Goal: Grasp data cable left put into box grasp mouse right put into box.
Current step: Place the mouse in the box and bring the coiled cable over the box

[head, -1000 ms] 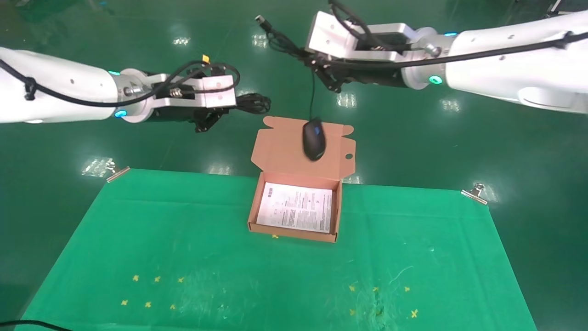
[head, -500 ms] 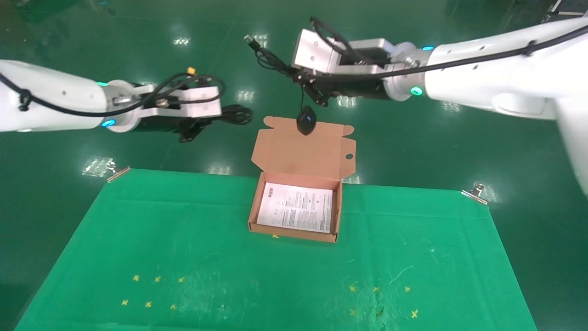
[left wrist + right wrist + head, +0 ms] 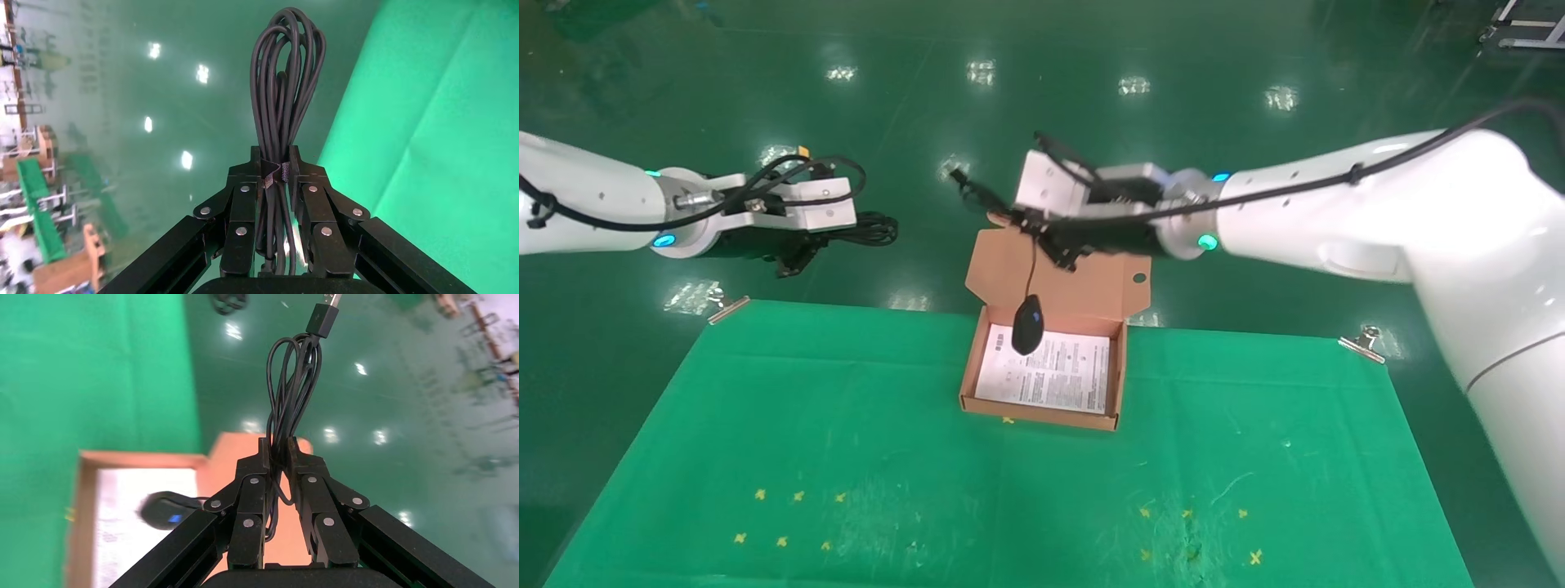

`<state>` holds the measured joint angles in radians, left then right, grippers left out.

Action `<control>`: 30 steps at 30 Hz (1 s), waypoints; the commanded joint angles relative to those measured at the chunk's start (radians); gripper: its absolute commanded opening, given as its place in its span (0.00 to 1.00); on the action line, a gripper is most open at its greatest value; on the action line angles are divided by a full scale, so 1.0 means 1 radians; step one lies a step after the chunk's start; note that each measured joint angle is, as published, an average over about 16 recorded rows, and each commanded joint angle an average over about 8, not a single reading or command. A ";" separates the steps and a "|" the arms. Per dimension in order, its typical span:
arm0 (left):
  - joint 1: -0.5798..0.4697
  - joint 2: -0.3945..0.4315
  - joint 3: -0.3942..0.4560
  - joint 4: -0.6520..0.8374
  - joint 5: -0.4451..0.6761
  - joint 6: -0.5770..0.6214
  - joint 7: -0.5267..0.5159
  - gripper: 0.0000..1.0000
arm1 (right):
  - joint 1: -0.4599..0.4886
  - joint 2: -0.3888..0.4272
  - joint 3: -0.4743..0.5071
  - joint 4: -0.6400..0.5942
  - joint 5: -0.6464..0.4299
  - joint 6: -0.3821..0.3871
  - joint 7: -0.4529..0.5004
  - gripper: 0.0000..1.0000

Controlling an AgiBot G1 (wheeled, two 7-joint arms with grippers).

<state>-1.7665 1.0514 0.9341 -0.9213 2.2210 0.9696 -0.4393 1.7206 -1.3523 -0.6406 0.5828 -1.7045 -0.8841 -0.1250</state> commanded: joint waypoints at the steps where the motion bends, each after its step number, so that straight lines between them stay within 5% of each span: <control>1: 0.000 -0.002 0.006 -0.006 0.028 0.009 -0.028 0.00 | -0.013 -0.006 -0.009 0.002 0.017 -0.007 0.001 0.00; 25: 0.009 -0.010 0.013 -0.051 0.063 0.026 -0.077 0.00 | -0.106 -0.006 -0.189 -0.183 0.239 0.113 0.017 0.00; 27: 0.009 -0.010 0.013 -0.051 0.063 0.026 -0.078 0.00 | -0.107 -0.008 -0.202 -0.193 0.246 0.111 0.011 0.14; 30: 0.009 -0.010 0.013 -0.052 0.064 0.027 -0.078 0.00 | -0.110 -0.010 -0.219 -0.203 0.256 0.109 0.005 0.50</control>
<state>-1.7572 1.0412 0.9470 -0.9730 2.2849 0.9961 -0.5171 1.6110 -1.3616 -0.8555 0.3843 -1.4499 -0.7725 -0.1167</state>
